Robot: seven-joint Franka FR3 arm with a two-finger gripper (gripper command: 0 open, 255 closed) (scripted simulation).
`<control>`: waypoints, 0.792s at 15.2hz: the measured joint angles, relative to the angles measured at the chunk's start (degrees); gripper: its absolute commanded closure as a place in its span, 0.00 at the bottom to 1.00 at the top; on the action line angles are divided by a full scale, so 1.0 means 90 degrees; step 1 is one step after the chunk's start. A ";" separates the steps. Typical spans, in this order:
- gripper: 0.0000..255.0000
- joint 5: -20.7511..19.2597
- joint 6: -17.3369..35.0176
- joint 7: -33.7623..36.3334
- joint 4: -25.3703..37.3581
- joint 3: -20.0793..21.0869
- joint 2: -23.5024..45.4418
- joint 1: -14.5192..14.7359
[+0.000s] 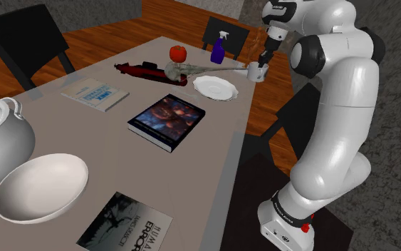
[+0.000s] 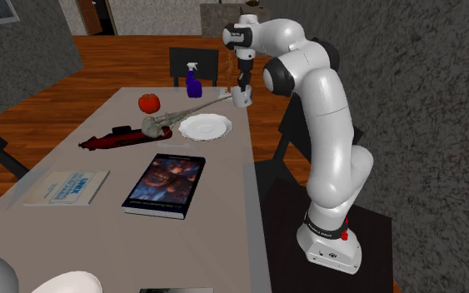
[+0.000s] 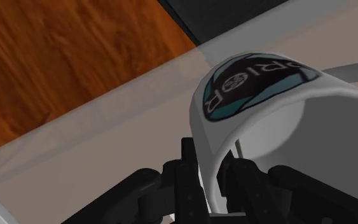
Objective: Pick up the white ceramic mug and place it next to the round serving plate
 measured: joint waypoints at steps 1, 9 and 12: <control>1.00 0.0075 -0.0060 -0.0049 0.0237 0.0023 0.0192 -0.0116; 1.00 0.0155 0.0459 -0.0176 -0.0159 0.0056 0.0350 -0.0125; 1.00 0.0167 0.0704 -0.0207 -0.0410 0.0062 0.0350 -0.0086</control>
